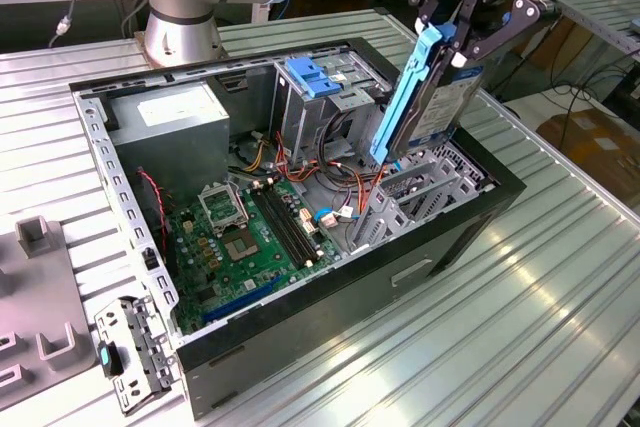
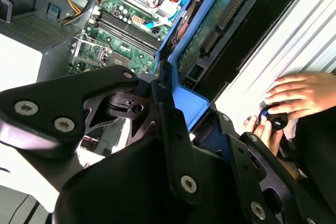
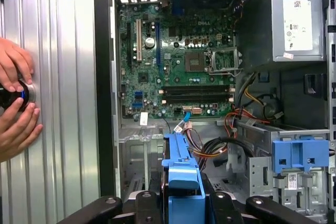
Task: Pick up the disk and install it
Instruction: 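Insert the disk into the insertion slot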
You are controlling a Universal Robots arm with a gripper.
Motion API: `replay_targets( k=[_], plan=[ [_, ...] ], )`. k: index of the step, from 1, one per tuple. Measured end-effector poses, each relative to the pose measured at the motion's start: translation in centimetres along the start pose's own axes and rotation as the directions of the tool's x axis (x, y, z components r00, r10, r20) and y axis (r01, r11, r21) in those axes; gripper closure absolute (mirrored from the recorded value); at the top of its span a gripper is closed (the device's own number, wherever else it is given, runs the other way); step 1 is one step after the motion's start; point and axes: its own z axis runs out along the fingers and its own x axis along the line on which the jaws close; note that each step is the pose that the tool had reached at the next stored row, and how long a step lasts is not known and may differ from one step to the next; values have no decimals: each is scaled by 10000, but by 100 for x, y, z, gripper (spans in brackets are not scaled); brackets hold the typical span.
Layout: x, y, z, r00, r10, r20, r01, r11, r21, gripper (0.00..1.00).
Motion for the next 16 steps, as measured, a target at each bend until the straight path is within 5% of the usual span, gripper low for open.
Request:
replay_targets(
  k=[7, 16],
  plan=[
    [52, -74, 104, 10000, 1, -3, -1, 10000, 0, 63],
    [218, -151, 229, 10000, 1, -3, -1, 10000, 0, 63]
  ],
)
